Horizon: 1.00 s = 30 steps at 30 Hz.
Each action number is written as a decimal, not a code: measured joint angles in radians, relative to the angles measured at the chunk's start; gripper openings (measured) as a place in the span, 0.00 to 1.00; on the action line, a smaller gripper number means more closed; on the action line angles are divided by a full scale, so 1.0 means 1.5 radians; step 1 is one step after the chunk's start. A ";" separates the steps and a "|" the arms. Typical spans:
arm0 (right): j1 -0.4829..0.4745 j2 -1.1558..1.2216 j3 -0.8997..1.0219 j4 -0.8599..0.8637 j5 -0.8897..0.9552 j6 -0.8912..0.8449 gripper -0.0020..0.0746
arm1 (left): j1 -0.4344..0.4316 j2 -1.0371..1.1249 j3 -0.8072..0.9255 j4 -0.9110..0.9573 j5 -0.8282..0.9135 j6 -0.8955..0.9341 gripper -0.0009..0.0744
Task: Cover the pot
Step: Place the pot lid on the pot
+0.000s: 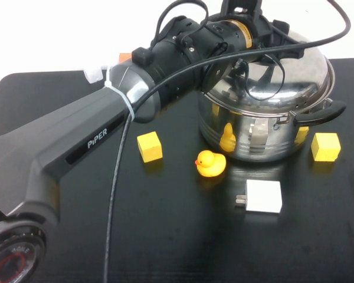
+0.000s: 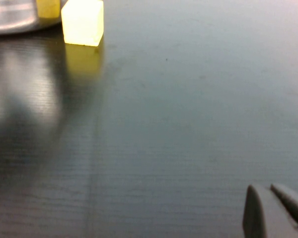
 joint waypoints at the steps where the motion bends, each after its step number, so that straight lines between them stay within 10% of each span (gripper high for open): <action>1: 0.000 0.000 0.000 0.000 0.000 0.000 0.02 | 0.000 0.000 -0.001 -0.001 0.004 0.000 0.45; 13: 0.000 0.000 0.000 0.000 0.000 0.000 0.02 | 0.000 0.000 -0.005 -0.003 0.034 -0.015 0.46; 20: 0.000 0.000 0.000 0.000 0.000 0.000 0.02 | 0.000 -0.001 -0.007 0.022 0.064 -0.015 0.73; 30: 0.000 0.000 0.000 0.001 0.000 0.000 0.02 | -0.002 -0.045 -0.007 0.039 0.092 -0.015 0.75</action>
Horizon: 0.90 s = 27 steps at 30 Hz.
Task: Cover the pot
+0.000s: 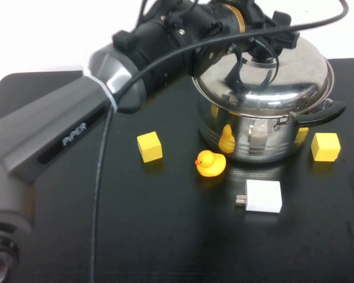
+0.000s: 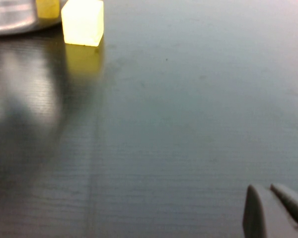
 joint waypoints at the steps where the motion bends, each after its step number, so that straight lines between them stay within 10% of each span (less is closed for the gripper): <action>1: 0.000 0.000 0.000 0.000 0.000 0.000 0.02 | 0.000 -0.005 0.000 0.001 0.002 0.000 0.75; 11: 0.000 0.000 0.000 0.000 0.000 0.000 0.02 | 0.000 -0.085 0.000 0.067 0.066 0.000 0.72; 20: 0.000 0.000 0.000 0.000 0.000 0.000 0.02 | 0.000 -0.184 0.000 0.100 0.151 -0.002 0.12; 27: 0.000 0.000 0.000 0.000 0.000 0.000 0.02 | 0.000 -0.294 0.000 0.103 0.225 0.006 0.02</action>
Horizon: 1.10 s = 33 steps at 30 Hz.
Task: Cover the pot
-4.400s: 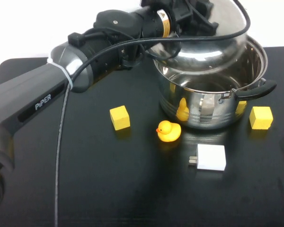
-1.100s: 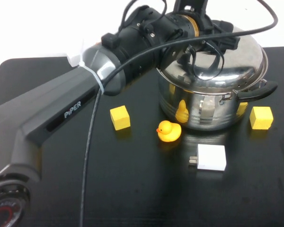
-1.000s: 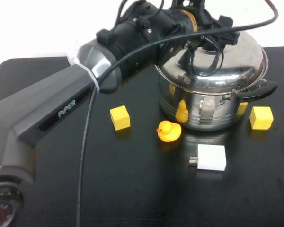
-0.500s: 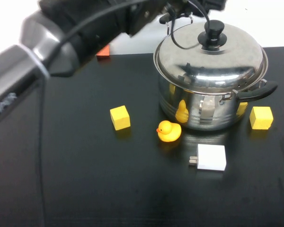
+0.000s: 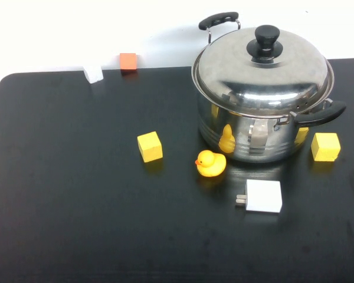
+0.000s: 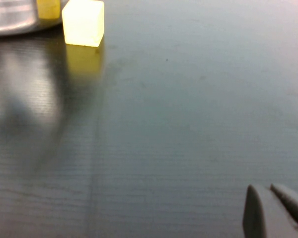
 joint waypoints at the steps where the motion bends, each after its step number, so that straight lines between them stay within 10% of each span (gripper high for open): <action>1: 0.000 0.000 0.000 0.000 0.000 0.000 0.02 | 0.000 -0.017 0.000 0.000 0.009 0.005 0.02; 33: 0.000 0.000 0.000 0.000 0.000 -0.007 0.02 | 0.000 -0.720 0.732 -0.058 -0.129 -0.121 0.01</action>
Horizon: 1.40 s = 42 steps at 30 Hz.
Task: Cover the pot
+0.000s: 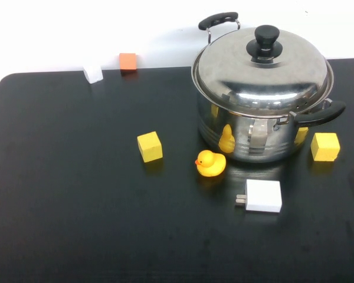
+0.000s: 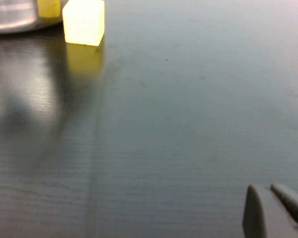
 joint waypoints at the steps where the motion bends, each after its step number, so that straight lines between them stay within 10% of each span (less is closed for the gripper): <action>1: 0.000 0.000 0.000 0.000 0.000 0.000 0.02 | 0.000 -0.002 0.008 -0.007 0.000 0.000 0.01; 12: 0.000 0.000 0.000 0.000 0.000 0.000 0.02 | 0.001 -0.012 0.058 0.015 -0.029 -0.009 0.01; 27: 0.000 0.000 0.000 0.000 0.000 0.000 0.02 | 0.269 -0.260 0.434 -0.068 -0.211 0.011 0.01; 42: 0.000 0.000 0.000 0.000 0.001 0.000 0.02 | 0.342 -0.315 0.583 -0.144 -0.115 0.027 0.01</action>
